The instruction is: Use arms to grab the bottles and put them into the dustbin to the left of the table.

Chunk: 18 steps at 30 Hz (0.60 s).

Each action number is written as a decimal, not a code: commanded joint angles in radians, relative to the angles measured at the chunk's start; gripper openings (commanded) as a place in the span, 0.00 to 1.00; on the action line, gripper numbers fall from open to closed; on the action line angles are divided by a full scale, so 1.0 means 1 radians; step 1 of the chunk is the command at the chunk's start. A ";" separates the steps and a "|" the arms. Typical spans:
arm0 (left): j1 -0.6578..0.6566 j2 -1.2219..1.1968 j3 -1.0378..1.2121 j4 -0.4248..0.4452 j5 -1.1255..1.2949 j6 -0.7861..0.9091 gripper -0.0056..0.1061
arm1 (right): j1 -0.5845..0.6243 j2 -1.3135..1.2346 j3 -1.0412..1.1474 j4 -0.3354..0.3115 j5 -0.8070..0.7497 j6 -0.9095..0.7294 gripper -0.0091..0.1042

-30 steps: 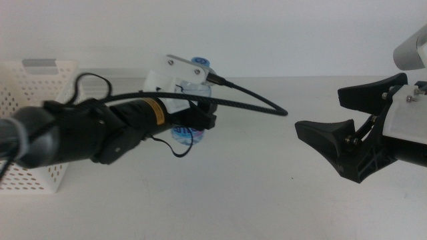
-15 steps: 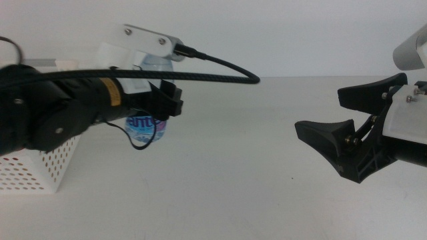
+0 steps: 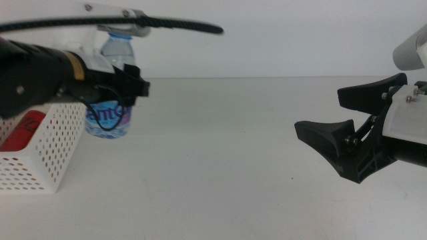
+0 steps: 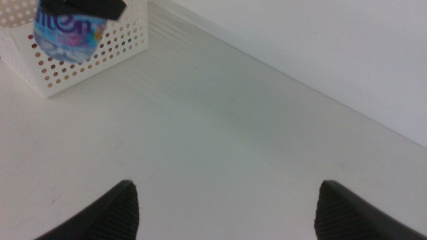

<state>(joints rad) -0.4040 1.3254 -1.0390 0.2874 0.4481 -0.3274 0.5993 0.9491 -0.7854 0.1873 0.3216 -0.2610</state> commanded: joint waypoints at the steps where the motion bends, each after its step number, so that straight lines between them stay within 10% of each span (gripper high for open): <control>1: 0.028 -0.044 -0.076 0.004 -0.024 -0.005 0.10 | 0.005 -0.016 -0.022 0.001 -0.062 -0.010 0.74; 18: 0.387 0.071 -0.372 -0.340 0.283 0.401 0.09 | 0.005 -0.016 -0.022 0.001 -0.062 -0.010 0.74</control>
<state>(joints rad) -0.0448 1.4180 -1.3476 -0.0327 0.7923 0.0502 0.5993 0.9491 -0.7854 0.1873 0.3216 -0.2610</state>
